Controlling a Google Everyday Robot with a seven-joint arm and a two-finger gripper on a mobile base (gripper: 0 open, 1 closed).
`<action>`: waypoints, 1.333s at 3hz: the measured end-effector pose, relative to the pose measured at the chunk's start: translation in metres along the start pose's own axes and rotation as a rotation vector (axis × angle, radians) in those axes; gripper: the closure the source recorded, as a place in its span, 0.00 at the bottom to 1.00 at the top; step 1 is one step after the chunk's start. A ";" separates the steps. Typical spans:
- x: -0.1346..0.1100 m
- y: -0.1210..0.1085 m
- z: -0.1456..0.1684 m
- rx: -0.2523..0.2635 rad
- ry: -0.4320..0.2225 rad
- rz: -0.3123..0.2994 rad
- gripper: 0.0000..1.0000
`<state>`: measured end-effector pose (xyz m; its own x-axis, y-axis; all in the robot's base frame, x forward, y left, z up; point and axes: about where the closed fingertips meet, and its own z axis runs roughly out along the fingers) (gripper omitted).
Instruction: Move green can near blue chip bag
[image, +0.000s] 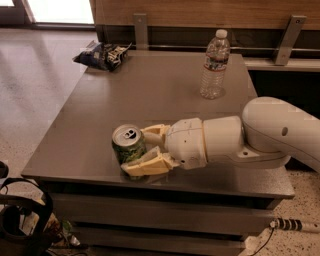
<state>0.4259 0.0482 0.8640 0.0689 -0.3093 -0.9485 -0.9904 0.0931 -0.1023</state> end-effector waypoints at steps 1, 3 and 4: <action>0.000 -0.004 -0.002 0.007 -0.004 0.007 1.00; 0.013 -0.062 -0.033 0.198 -0.096 0.142 1.00; 0.016 -0.097 -0.046 0.382 -0.092 0.214 1.00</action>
Offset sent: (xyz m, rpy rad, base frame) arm 0.0743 -0.0569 0.0050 0.1028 0.0818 -0.1865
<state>0.5174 -0.0097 0.8728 -0.1055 -0.1606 -0.9814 -0.8695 0.4938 0.0127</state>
